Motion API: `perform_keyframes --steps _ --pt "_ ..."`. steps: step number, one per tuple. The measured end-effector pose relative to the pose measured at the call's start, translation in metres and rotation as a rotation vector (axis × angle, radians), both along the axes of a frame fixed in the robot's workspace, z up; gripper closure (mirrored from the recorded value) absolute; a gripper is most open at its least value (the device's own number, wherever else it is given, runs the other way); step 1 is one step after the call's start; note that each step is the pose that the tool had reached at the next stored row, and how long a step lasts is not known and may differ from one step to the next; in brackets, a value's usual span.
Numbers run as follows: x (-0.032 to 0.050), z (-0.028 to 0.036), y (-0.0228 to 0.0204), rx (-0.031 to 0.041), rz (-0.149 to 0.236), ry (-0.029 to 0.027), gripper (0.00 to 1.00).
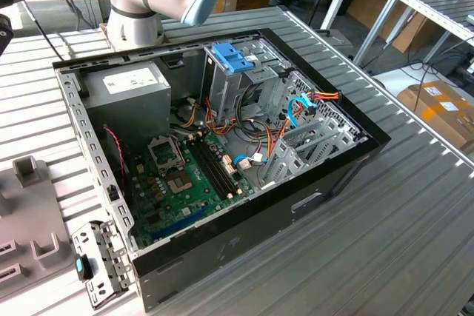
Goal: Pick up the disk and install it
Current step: 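Reach for the disk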
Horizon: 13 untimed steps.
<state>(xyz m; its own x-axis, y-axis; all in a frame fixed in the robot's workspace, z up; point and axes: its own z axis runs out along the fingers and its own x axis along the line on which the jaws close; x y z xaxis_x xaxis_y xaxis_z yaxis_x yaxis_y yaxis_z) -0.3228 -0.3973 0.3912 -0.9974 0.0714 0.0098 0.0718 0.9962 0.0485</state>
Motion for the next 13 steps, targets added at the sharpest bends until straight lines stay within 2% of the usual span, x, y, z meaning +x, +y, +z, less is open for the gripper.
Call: perform_keyframes --steps 6,11,13 --pt "-0.0012 -0.0015 0.0009 0.0002 0.053 0.0000 0.89" --pt "-0.0047 -0.0020 0.0102 0.0001 0.055 0.0000 0.89" --pt "-0.0068 -0.0025 0.0155 -0.0003 0.056 0.0000 0.89"
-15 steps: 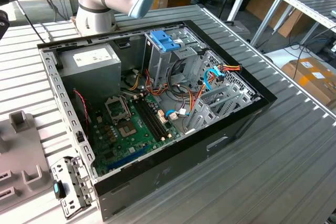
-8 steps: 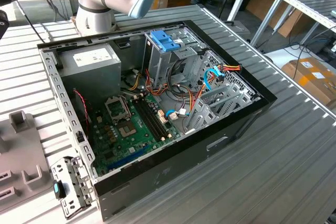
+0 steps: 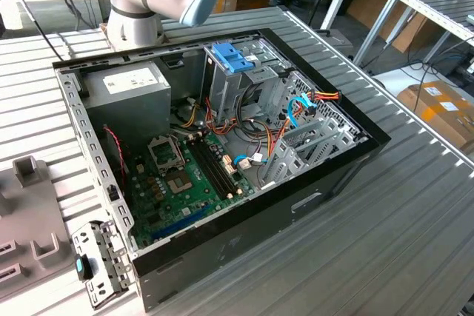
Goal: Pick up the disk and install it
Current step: 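Reach for the disk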
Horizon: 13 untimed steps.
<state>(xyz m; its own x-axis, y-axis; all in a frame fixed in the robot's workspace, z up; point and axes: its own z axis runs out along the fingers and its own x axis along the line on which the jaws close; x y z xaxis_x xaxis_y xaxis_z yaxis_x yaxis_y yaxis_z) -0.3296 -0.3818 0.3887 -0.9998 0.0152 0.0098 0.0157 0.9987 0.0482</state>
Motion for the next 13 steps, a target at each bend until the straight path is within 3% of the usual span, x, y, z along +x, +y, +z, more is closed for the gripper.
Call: perform_keyframes --steps 6,13 --pt "-0.0134 -0.0009 0.0099 -0.0018 0.001 0.0000 0.89" --pt "-0.0522 -0.0034 0.0246 -0.0069 0.002 -0.0001 0.89"
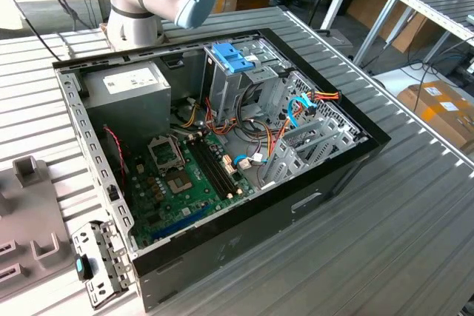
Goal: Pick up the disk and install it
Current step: 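Reach for the disk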
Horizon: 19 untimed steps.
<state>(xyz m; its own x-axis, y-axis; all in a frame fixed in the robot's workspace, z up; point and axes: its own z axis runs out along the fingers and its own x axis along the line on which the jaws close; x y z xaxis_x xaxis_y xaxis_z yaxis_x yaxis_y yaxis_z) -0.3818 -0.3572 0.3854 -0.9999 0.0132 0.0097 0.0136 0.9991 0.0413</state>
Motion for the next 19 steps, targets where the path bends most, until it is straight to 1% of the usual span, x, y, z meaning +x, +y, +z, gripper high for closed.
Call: perform_keyframes --steps 1,2,3,4,5,7,10,12,13,19 --pt "-0.0055 -0.0003 0.0013 -0.0009 0.000 0.0001 0.89" --pt "-0.0089 -0.0006 0.0018 -0.0017 0.000 0.0001 0.89" --pt "-0.0146 -0.0010 0.0021 -0.0023 0.001 0.0000 0.89" --pt "-0.0220 -0.0014 0.0021 -0.0024 0.002 0.0000 0.89" --pt "-0.0264 -0.0015 0.0021 -0.0025 0.003 0.0002 0.89" --pt "-0.0381 -0.0025 0.0020 -0.0023 0.007 -0.0001 0.89" --pt "-0.0444 -0.0038 0.0012 -0.0024 0.013 0.0001 0.89" --pt "-0.0476 -0.0059 -0.0011 -0.0024 0.018 0.0002 0.89" --pt "-0.0490 -0.0072 -0.0031 -0.0024 0.022 0.0005 0.89" --pt "-0.0543 -0.0115 -0.0107 -0.0024 0.036 0.0017 0.89"
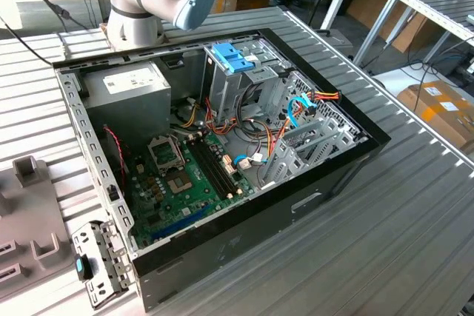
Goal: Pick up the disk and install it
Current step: 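Reach for the disk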
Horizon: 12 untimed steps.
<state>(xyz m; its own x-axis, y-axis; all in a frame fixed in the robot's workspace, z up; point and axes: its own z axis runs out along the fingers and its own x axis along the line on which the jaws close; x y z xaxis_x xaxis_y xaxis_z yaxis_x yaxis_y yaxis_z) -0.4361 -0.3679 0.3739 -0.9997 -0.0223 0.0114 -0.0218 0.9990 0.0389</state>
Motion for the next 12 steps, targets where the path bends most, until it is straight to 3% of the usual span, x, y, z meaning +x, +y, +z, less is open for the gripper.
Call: perform_keyframes --steps 6,12 --pt "-0.0049 -0.0067 -0.0004 -0.0015 0.006 0.0043 0.89" --pt "-0.0187 -0.0103 -0.0003 -0.0027 0.009 0.0045 0.89"
